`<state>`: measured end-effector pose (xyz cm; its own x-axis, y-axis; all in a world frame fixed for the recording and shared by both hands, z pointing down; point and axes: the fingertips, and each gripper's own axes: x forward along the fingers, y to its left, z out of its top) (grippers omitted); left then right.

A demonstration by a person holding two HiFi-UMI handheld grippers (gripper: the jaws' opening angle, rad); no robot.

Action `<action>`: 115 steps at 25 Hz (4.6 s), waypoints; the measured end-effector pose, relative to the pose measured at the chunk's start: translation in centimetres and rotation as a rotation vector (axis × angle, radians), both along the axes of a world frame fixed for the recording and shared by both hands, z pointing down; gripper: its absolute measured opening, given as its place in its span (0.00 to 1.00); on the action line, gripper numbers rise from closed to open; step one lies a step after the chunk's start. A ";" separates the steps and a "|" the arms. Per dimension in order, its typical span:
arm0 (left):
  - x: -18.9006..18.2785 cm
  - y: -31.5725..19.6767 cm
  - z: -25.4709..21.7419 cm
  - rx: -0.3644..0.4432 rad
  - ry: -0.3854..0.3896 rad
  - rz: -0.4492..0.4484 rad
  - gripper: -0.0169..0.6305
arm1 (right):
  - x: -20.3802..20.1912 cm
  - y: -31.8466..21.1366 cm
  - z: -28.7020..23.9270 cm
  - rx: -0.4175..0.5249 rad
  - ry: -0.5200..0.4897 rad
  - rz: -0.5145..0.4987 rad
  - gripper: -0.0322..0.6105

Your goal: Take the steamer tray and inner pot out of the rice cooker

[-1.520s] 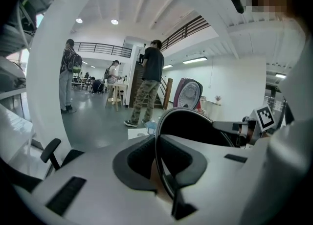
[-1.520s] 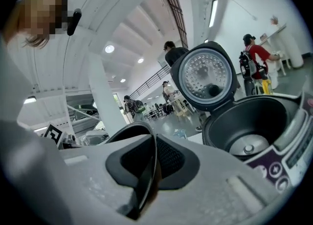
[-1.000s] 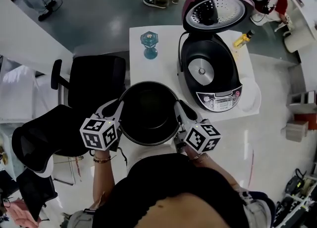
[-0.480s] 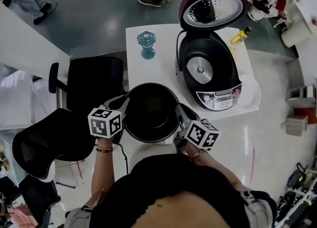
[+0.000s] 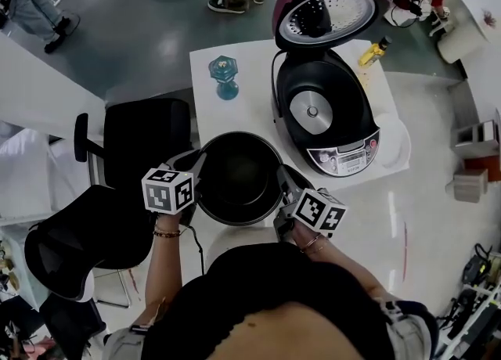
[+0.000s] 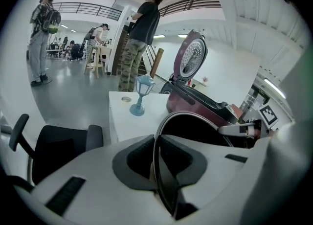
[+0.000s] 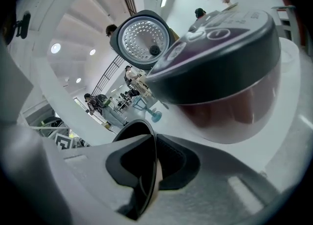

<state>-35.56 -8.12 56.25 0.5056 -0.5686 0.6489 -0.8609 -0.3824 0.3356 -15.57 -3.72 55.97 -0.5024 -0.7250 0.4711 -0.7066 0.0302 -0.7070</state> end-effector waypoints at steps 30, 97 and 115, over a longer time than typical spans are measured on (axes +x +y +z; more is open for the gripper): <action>1.6 -5.5 0.8 0.056 -0.056 0.138 0.10 | 1.1 -2.6 0.8 0.003 0.013 0.100 0.09; 3.8 7.6 -18.8 0.674 -0.108 -0.546 0.03 | 9.4 -4.5 -19.2 0.805 0.461 -0.169 0.06; 4.4 7.0 -17.0 0.604 -0.125 -0.586 0.03 | 9.9 -6.2 -18.8 0.804 0.451 -0.218 0.06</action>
<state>-31.12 -1.12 39.29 -0.0343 -0.9829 0.1808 -0.9928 0.0543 0.1064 -5.65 -9.91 37.16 -0.5575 -0.8284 0.0535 -0.8294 0.5531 -0.0784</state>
